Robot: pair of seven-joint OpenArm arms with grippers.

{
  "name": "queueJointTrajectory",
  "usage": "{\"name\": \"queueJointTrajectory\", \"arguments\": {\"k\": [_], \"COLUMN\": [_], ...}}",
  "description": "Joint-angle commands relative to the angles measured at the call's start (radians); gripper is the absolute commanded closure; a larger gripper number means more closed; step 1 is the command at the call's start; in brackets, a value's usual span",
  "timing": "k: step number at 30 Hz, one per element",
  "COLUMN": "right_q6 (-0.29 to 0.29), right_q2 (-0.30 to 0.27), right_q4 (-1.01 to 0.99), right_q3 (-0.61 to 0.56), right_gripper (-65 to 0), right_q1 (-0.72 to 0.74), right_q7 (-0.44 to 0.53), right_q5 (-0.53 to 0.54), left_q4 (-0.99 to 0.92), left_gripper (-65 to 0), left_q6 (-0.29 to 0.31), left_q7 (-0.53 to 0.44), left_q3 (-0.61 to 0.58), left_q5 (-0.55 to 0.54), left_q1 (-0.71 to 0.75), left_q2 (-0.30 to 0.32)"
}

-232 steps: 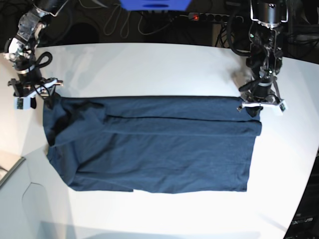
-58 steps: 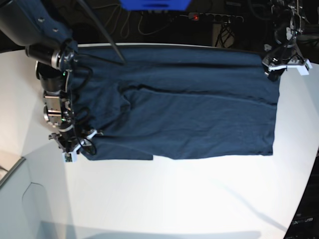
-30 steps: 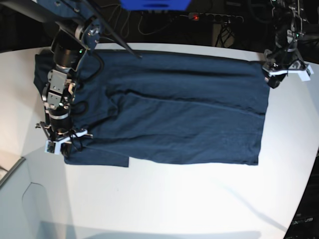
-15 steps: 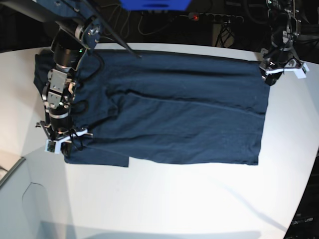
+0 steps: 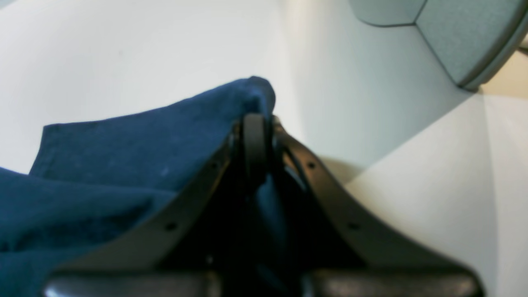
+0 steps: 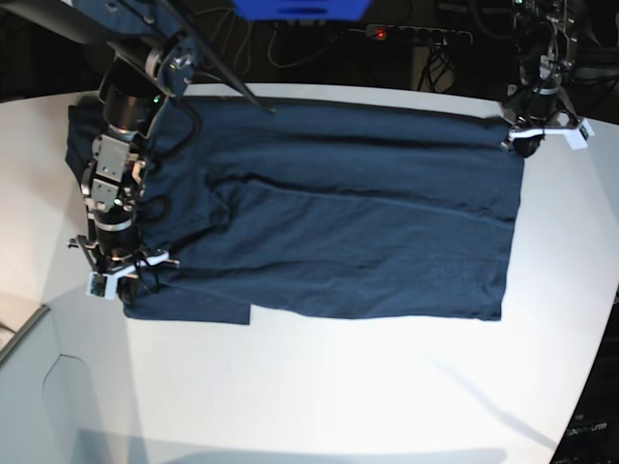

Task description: Layout the t-shirt on the table in an organized manner, then fold the t-shirt properly

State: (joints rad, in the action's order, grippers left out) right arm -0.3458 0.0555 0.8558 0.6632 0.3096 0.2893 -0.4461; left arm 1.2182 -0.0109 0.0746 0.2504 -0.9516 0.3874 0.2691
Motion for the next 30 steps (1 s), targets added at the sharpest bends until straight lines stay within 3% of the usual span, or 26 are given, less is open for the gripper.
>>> {"name": "queueJointTrajectory", "arguments": {"k": [1, 13, 18, 22, 25, 30], "right_q6": [0.004, 0.006, 0.004, 0.004, 0.004, 0.000], "right_q2": [-0.003, 0.014, 0.014, 0.011, 0.010, -0.001], "right_q4": [0.018, 0.018, 0.018, 0.018, 0.018, -0.054], "right_q3": [0.000, 0.241, 0.270, 0.261, 0.260, 0.194], "right_gripper": [0.0, 0.0, 0.0, 0.0, -0.5, -14.1], "right_q1": [0.024, 0.081, 0.115, 0.132, 0.148, 0.148], "right_q7": [0.032, 0.043, 0.043, 0.034, 0.032, 0.011], "right_q5": [0.007, 0.008, 0.011, 0.109, 0.123, 0.123], "left_q4": [-0.007, 0.010, 0.008, 0.010, 0.010, 0.010], "left_gripper": [0.0, 0.0, 0.0, 0.0, 0.0, 0.0], "left_q6": [-0.033, -0.033, -0.033, -0.033, -0.033, -0.033], "left_q7": [0.116, 0.112, 0.112, 0.113, 0.113, 0.115], "left_q3": [-0.010, -0.010, -0.010, -0.010, -0.010, -0.010], "left_q5": [0.001, 0.003, 0.003, 0.003, 0.003, 0.003], "left_q1": [0.025, 0.048, 0.048, 0.048, 0.048, 0.046], "left_q2": [-0.004, -0.006, -0.006, -0.006, -0.006, -0.006]}}
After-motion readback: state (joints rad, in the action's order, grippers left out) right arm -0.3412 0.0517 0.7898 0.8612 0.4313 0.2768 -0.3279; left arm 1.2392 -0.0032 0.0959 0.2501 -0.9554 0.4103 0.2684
